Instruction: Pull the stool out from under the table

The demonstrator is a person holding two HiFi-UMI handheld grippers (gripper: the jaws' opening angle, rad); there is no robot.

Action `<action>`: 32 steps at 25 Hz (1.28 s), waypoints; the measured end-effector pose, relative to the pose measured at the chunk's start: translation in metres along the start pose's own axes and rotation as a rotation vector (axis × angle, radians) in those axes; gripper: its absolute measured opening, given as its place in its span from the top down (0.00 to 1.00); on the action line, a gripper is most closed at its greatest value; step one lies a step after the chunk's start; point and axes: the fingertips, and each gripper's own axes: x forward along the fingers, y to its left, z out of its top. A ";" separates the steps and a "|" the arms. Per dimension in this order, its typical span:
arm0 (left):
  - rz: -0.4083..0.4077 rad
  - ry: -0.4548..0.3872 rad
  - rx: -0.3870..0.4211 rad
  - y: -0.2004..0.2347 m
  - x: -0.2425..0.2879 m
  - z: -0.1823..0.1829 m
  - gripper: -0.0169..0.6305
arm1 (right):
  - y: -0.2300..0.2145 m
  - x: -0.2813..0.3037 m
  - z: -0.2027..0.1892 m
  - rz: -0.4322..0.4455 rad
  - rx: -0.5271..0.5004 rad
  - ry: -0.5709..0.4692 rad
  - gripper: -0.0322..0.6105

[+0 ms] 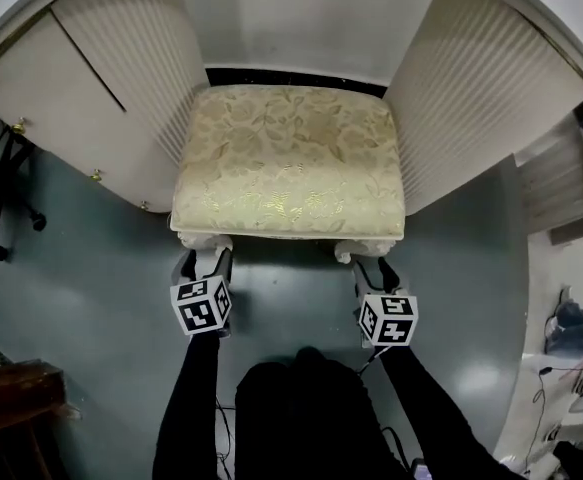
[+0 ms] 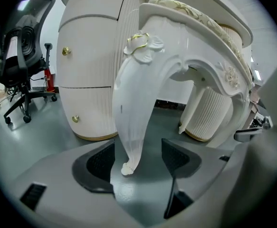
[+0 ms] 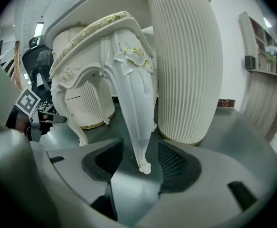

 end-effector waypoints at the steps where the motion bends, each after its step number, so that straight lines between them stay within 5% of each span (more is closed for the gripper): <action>1: 0.000 -0.008 0.003 0.001 0.003 0.001 0.49 | 0.001 0.004 0.002 0.005 -0.001 -0.012 0.60; 14: -0.027 -0.117 0.048 0.001 0.021 0.029 0.49 | 0.004 0.025 0.050 0.010 -0.061 -0.204 0.58; 20: -0.024 -0.147 0.059 0.003 0.024 0.040 0.50 | 0.004 0.031 0.054 0.031 -0.100 -0.214 0.63; 24: 0.004 -0.148 0.088 0.006 0.025 0.042 0.65 | 0.004 0.032 0.056 0.022 -0.103 -0.224 0.63; 32: 0.007 -0.139 0.081 0.007 0.024 0.042 0.66 | 0.004 0.032 0.055 0.018 -0.089 -0.216 0.64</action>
